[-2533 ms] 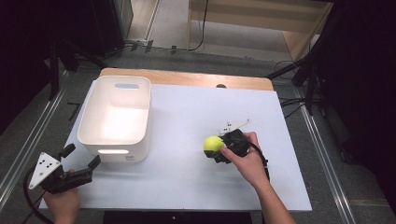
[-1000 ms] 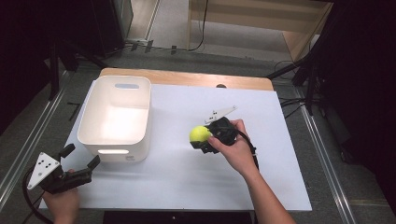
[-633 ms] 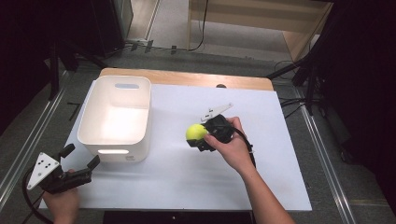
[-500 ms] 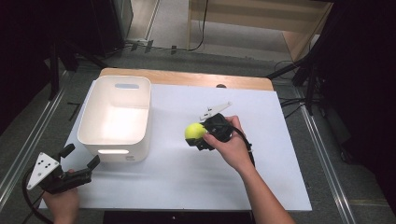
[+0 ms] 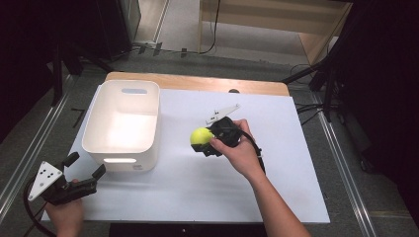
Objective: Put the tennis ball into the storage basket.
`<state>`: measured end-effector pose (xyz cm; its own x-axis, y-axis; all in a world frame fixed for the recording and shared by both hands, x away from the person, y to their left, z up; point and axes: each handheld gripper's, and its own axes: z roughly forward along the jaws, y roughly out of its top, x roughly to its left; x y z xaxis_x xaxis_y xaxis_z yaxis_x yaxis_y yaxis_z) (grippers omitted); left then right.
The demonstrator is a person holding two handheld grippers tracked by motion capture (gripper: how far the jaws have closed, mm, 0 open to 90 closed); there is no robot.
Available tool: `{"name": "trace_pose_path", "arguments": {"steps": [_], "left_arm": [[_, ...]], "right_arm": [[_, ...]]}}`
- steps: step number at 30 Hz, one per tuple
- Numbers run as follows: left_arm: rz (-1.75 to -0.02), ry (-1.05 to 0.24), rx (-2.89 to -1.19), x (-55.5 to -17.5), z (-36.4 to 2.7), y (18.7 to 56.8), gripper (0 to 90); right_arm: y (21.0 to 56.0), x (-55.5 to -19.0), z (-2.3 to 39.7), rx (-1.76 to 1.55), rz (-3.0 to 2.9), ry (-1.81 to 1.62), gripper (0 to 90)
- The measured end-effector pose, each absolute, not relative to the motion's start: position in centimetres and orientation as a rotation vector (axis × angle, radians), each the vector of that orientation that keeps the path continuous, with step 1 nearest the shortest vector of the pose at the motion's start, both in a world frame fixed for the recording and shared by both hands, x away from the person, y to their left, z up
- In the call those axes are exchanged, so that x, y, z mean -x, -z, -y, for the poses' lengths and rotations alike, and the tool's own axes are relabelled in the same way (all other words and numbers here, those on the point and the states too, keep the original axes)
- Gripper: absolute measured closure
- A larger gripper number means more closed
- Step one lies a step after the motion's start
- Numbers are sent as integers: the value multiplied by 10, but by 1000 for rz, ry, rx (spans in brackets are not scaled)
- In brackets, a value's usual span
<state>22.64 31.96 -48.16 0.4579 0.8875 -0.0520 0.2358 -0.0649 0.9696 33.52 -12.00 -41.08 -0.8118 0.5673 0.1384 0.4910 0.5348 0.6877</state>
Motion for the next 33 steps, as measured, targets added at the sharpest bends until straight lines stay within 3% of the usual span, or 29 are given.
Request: {"name": "trace_pose_path", "arguments": {"steps": [33], "left_arm": [[-1005,-717,-1579,-226,-320,481,29]], "right_arm": [[397,-346,88,-845,-2683,-1201,240]]}}
